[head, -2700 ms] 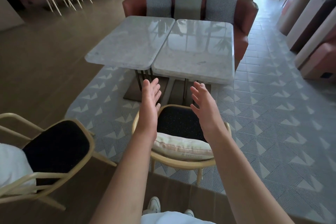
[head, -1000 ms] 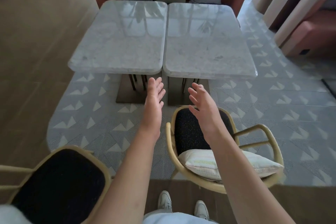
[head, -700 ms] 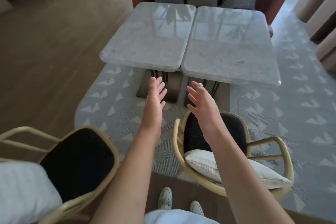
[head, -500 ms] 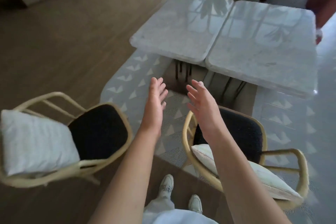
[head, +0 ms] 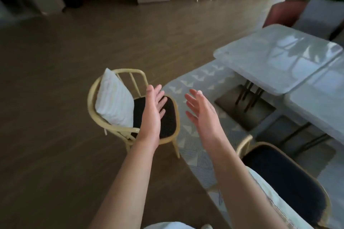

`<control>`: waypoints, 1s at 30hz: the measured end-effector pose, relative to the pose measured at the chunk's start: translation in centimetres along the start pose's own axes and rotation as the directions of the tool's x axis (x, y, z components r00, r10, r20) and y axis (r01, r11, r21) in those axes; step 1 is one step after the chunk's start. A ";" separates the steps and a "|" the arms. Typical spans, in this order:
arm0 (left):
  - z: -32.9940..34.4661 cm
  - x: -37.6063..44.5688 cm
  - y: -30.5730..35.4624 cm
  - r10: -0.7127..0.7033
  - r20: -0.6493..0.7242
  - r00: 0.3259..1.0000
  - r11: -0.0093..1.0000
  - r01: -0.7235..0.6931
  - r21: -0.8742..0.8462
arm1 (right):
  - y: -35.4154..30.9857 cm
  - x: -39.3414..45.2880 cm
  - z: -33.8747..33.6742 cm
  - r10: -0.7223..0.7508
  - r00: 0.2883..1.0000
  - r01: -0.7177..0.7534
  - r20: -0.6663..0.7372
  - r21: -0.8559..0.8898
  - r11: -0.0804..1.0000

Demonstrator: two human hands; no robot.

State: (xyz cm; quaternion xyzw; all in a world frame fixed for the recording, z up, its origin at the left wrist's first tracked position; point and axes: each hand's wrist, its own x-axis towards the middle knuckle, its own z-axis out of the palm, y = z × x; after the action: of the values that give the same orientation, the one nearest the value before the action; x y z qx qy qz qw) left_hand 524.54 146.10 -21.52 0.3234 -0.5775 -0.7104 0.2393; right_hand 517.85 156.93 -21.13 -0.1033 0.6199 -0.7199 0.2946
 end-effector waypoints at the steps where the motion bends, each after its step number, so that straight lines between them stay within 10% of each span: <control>1: -1.2 -0.1 0.3 0.005 -0.012 1.000 1.000 -0.005 -0.009 | 0.0 -0.3 1.2 -0.002 1.000 0.003 0.015 -0.019 1.000; 30: -41.1 8.0 6.0 0.033 -0.295 0.955 0.995 -0.059 -0.081 | 7.7 4.7 42.8 0.110 0.952 -0.076 0.286 -0.129 0.989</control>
State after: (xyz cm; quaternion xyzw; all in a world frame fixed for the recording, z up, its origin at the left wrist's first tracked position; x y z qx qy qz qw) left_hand 549.15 111.71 -22.18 0.4006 -0.5110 -0.6738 0.3528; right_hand 538.40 118.29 -20.51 -0.1963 0.6144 -0.6447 0.4102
